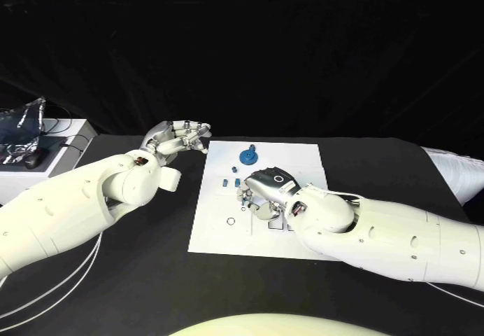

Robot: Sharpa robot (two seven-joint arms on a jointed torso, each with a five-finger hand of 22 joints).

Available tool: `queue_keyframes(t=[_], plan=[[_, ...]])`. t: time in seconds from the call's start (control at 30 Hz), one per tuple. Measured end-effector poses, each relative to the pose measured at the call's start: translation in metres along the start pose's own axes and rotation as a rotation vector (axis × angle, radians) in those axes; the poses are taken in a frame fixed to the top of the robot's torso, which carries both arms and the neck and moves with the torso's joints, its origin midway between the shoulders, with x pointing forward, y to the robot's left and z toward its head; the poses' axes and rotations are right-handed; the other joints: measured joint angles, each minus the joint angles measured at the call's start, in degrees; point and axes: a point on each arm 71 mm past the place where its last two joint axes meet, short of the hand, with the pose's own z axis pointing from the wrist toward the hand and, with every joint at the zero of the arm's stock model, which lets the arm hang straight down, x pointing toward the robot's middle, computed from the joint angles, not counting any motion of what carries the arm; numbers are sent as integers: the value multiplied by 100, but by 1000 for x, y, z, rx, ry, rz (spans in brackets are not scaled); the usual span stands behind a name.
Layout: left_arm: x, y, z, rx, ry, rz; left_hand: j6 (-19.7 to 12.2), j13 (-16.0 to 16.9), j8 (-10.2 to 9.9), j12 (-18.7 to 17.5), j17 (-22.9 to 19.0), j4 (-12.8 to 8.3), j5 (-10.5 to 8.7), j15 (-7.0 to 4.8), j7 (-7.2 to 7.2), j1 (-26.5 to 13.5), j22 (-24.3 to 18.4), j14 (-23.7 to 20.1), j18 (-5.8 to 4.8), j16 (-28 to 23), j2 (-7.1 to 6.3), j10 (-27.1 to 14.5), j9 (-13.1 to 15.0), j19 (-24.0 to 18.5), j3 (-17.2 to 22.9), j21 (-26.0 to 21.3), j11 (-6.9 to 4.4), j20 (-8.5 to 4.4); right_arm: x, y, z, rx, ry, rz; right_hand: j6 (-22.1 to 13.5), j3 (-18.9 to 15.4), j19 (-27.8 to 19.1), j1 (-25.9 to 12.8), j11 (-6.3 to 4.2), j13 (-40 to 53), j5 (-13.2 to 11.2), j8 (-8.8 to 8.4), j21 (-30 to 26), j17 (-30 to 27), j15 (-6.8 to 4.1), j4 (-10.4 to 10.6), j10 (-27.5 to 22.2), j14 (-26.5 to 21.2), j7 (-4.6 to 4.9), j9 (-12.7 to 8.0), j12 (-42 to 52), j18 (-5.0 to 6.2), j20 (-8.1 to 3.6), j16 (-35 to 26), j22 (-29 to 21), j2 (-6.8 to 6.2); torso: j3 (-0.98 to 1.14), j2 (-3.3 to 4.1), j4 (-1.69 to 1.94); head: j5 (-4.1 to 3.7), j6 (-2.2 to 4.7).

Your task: Assemble the parts on the task board

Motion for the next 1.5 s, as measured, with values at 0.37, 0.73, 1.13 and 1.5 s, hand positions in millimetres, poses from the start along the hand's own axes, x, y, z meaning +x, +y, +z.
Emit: queue_keyframes(t=[0.37,0.73,1.13,1.5], plan=[[-1,1,-1,-2,-3,-2,0,0,0,0,0,0,0,0,0,0,0,0,0,0,0,0,0,0,0,0,0,0,5,-1,2,0,2,-24,-10,-1,0,-1,0,4,-2,-17,0,0,0,1,0,0,-8,7,-1,0,0,0,0,-1,0,-1,-5,48,-25],[-1,1,-1,-4,-4,-3,0,1,21,0,0,16,0,0,0,23,-7,0,0,-23,-23,0,1,0,15,0,0,0,11,-2,3,1,11,-38,-12,15,0,-1,20,5,-9,3,0,0,0,-15,20,0,-8,3,-3,0,0,0,1,-1,-1,1,-7,80,-73],[-2,2,-2,-5,-5,-3,0,1,21,0,1,16,0,0,0,23,-6,0,-1,-23,-22,0,1,0,15,0,0,0,14,-2,5,0,19,-43,0,15,0,-2,21,2,-20,4,0,0,0,-16,21,0,4,6,-23,0,0,0,4,-2,-5,-1,-9,120,-117],[-3,2,-2,-7,-7,-2,0,1,21,0,1,16,0,0,0,23,-6,0,0,-23,-23,0,1,0,15,0,0,0,16,0,6,-4,32,-46,0,9,0,-17,25,-5,0,0,0,0,0,-21,25,0,4,11,-31,0,0,0,4,-18,-3,-3,-14,159,-147]])
